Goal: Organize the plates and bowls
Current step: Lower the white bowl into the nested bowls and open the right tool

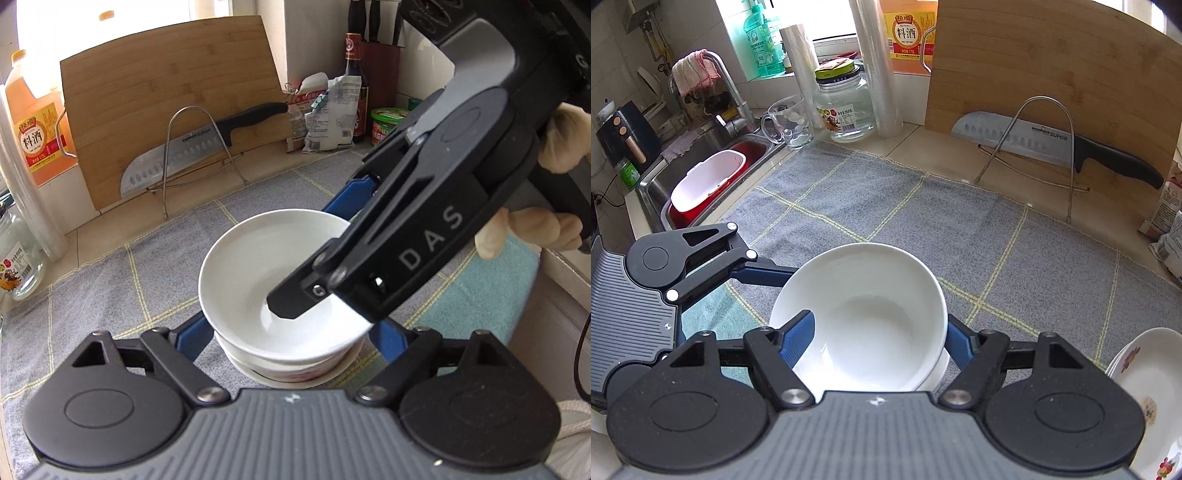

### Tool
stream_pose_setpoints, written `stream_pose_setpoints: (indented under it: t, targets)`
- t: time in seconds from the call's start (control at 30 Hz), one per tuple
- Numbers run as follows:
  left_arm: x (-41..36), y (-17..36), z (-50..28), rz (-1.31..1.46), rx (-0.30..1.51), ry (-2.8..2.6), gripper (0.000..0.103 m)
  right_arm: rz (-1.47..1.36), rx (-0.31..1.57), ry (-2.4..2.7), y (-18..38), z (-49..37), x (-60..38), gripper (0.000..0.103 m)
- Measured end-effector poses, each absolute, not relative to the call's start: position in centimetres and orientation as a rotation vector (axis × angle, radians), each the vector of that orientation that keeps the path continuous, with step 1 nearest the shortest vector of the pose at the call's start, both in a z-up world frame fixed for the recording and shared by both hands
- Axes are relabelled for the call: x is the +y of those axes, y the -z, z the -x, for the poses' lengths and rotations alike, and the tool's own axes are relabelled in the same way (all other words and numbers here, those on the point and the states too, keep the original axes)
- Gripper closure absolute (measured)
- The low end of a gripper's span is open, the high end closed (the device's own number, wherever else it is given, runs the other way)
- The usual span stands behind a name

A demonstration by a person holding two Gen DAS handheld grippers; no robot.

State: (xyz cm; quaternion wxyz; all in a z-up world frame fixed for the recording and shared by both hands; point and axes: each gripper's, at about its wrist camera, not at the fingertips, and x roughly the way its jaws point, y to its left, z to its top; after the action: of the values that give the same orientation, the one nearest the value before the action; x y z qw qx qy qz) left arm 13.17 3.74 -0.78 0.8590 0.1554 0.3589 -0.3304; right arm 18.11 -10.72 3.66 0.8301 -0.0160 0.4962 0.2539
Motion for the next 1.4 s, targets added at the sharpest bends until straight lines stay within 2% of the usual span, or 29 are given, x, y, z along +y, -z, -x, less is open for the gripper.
stream_pose_setpoints:
  t: [1.17,1.4]
  targets:
    - [3.7,1.9,-14.5,-0.298,0.801,0.701,0.012,0.008,1.096,-0.534,-1.6,-19.1,-10.9,0.023]
    - [3.4,2.3,-14.4,-0.322,0.808,0.706,0.008,0.013,1.098,-0.534,-1.4,-19.1,-10.9,0.023]
